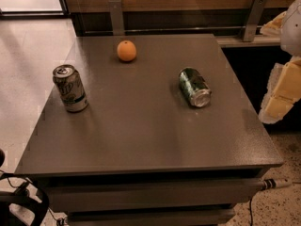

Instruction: Place green can upright

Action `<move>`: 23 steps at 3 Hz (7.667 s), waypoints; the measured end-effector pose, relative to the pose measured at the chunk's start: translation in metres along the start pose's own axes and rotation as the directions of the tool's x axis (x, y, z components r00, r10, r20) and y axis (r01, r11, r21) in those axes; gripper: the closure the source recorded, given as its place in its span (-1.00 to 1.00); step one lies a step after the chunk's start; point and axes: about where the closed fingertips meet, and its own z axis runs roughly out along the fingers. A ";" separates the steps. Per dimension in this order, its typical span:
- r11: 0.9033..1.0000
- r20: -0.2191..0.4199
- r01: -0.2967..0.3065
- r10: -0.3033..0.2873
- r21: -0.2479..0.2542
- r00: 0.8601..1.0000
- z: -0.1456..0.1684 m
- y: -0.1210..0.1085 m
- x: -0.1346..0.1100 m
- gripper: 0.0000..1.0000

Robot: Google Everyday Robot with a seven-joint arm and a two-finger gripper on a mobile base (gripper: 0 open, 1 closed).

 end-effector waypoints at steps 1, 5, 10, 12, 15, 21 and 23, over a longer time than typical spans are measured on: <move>1.000 0.000 0.000 0.000 0.001 1.000 0.000 0.000 0.000 -1.00; 0.900 0.098 -0.426 0.434 -0.092 0.896 0.013 -0.062 -0.036 -1.00; 0.412 -0.258 -0.907 0.870 -0.087 0.419 0.125 -0.075 -0.069 -1.00; 0.442 -0.270 -0.894 0.855 -0.070 0.444 0.157 -0.096 -0.079 -1.00; 0.493 -0.306 -0.866 0.814 -0.083 0.493 0.209 -0.095 -0.105 -1.00; 0.478 -0.346 -0.877 0.816 -0.047 0.463 0.239 -0.096 -0.078 0.28; 0.478 -0.346 -0.877 0.816 -0.047 0.463 0.238 -0.097 -0.079 1.00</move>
Offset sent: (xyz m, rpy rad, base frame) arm 0.0327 -0.0157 0.0171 0.1141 0.0553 -0.1300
